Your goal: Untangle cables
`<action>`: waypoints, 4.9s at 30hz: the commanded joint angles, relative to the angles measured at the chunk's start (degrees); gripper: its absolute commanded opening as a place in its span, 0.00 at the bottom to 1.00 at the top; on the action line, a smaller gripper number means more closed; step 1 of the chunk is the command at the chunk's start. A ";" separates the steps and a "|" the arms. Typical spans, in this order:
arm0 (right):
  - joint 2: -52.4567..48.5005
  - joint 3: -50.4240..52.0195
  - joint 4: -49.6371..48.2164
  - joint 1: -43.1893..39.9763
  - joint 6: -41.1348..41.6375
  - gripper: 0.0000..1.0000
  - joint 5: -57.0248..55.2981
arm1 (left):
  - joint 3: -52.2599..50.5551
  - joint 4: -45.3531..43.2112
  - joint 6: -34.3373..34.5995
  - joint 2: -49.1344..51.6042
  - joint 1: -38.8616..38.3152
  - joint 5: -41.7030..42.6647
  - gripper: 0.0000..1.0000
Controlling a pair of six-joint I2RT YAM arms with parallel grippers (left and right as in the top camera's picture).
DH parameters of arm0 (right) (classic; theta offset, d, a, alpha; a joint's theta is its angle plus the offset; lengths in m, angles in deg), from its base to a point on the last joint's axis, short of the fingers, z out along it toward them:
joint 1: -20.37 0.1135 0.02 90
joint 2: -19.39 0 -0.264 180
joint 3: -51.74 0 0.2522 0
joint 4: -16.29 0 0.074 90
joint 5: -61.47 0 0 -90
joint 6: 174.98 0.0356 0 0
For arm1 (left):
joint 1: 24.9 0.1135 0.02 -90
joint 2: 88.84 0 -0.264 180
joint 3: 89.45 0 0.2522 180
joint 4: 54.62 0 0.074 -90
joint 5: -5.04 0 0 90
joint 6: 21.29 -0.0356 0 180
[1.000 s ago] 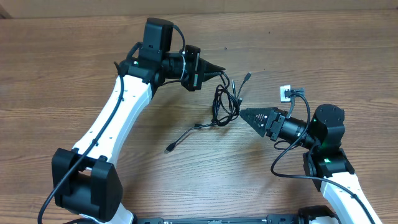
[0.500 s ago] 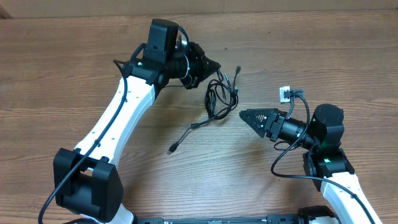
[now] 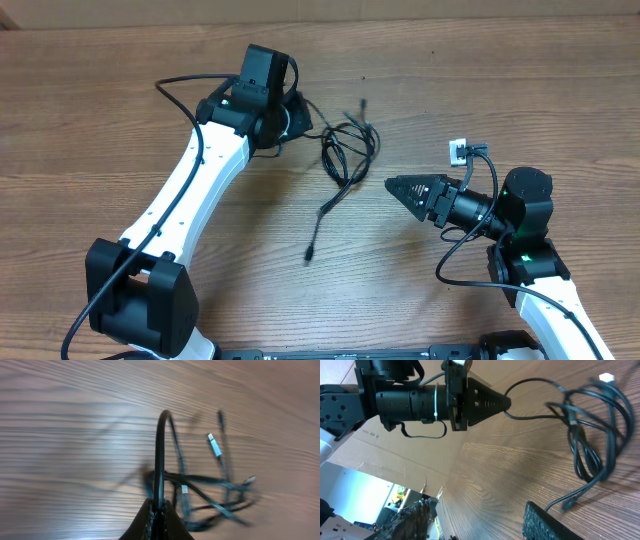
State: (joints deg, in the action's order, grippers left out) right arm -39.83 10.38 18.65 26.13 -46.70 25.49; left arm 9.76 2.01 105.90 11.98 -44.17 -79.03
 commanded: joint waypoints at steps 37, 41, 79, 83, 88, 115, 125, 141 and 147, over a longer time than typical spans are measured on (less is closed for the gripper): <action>0.04 -0.96 3.26 0.35 -0.92 0.59 -1.64 | 1.07 31.30 33.77 -1.55 0.15 -15.54 0.04; 0.04 -0.96 3.74 0.35 -1.38 0.59 -2.47 | 1.07 31.58 33.75 -1.55 0.15 -16.65 0.04; 0.04 -0.96 22.29 0.35 -14.49 0.65 -5.99 | 0.94 47.82 49.81 -1.51 -0.02 -18.03 0.93; 0.04 -0.96 22.73 0.35 -14.80 0.66 -6.01 | 0.90 46.97 49.77 -1.49 -0.61 -17.92 1.00; 0.04 -0.96 23.19 0.35 -15.43 0.69 -5.99 | 0.90 42.73 40.02 -1.46 -2.49 -18.03 1.00; 0.04 -0.96 24.20 0.35 -16.09 0.70 -6.01 | 0.81 33.75 -23.69 14.67 -8.09 -21.14 0.83; 0.04 -0.96 24.17 0.35 -16.11 0.70 -6.10 | 0.81 33.29 -33.88 20.63 -8.09 -20.35 0.74; 0.04 -0.96 24.17 0.35 -16.09 0.70 -7.08 | 2.78 27.98 -34.47 22.25 -8.09 -9.64 0.04; 0.04 -0.96 24.13 0.35 -16.09 0.70 -7.02 | 13.81 31.47 -28.52 21.64 -8.09 -8.83 0.04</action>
State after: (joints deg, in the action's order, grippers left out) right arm -39.83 10.38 43.07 26.15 -62.35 18.99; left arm 15.86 32.39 73.03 33.96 -52.06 -90.22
